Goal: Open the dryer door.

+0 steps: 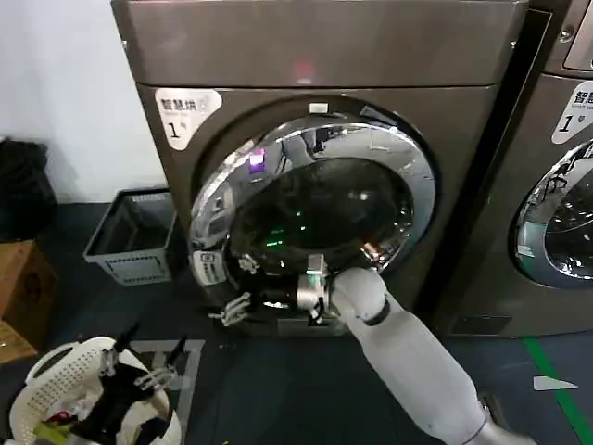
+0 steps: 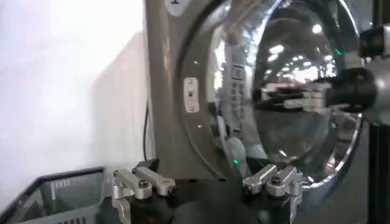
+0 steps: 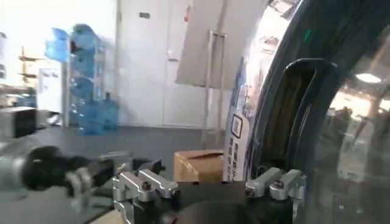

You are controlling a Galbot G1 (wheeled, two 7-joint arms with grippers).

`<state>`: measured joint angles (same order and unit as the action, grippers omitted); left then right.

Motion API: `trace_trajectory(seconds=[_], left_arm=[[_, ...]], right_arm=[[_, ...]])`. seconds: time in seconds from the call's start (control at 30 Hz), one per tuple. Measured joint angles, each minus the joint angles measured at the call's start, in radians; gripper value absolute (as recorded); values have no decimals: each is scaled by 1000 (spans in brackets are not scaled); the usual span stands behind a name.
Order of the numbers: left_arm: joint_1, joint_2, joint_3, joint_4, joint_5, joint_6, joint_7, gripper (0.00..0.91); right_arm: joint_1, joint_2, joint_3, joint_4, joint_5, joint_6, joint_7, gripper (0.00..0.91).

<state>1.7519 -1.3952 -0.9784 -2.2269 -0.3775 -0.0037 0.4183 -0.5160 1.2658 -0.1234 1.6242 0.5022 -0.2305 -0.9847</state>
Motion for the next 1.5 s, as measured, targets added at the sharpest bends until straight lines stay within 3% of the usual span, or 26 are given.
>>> trace_trajectory(seconds=[0.5,1.13,1.5], left_arm=[[-54,64,-102,7,-101,48,28,907],[-166,211,-45,12,-305,133,-10,907],[-212,290,21,25,-319,145,-18,907]], right_arm=[[-41,-68,34,43,32,-3,-161,907],[-122,-191,98,137,46,32,-295,907],[-202,-240,147,186,42,53,-372,907]])
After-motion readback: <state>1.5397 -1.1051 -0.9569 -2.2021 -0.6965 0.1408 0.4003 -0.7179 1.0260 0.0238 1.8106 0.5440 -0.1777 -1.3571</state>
